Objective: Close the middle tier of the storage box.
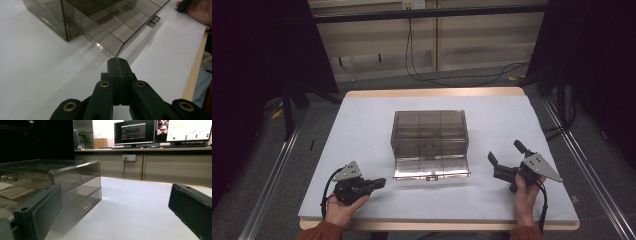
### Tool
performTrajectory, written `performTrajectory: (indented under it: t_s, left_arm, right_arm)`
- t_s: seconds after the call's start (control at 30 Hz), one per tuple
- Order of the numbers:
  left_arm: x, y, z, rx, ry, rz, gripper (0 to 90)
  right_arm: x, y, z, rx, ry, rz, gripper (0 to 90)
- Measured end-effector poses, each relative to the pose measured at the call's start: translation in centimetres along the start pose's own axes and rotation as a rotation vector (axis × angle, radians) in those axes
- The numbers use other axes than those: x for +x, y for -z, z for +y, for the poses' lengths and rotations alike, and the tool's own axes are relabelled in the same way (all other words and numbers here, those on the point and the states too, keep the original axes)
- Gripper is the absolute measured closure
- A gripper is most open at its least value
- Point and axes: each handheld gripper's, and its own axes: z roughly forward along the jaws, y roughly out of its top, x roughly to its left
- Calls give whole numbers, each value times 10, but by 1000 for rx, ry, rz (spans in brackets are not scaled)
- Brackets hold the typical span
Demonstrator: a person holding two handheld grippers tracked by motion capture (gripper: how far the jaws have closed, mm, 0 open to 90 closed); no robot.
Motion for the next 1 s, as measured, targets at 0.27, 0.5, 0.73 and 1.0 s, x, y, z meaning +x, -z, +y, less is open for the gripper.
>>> performTrajectory:
  t_s: [0.27,0.5,0.73,1.0]
  left_arm:
    - [-8,-4,3,13,-28,-29,900]
    - [-13,-8,5,28,-32,-48,900]
    - [-18,-11,7,35,-50,-65,900]
    - [-24,-20,12,49,-53,-91,900]
  right_arm:
    - [0,0,0,2,1,-3,0]
    - [0,0,0,2,1,-3,0]
    - [0,0,0,2,2,-3,0]
    - [0,0,0,2,2,-2,0]
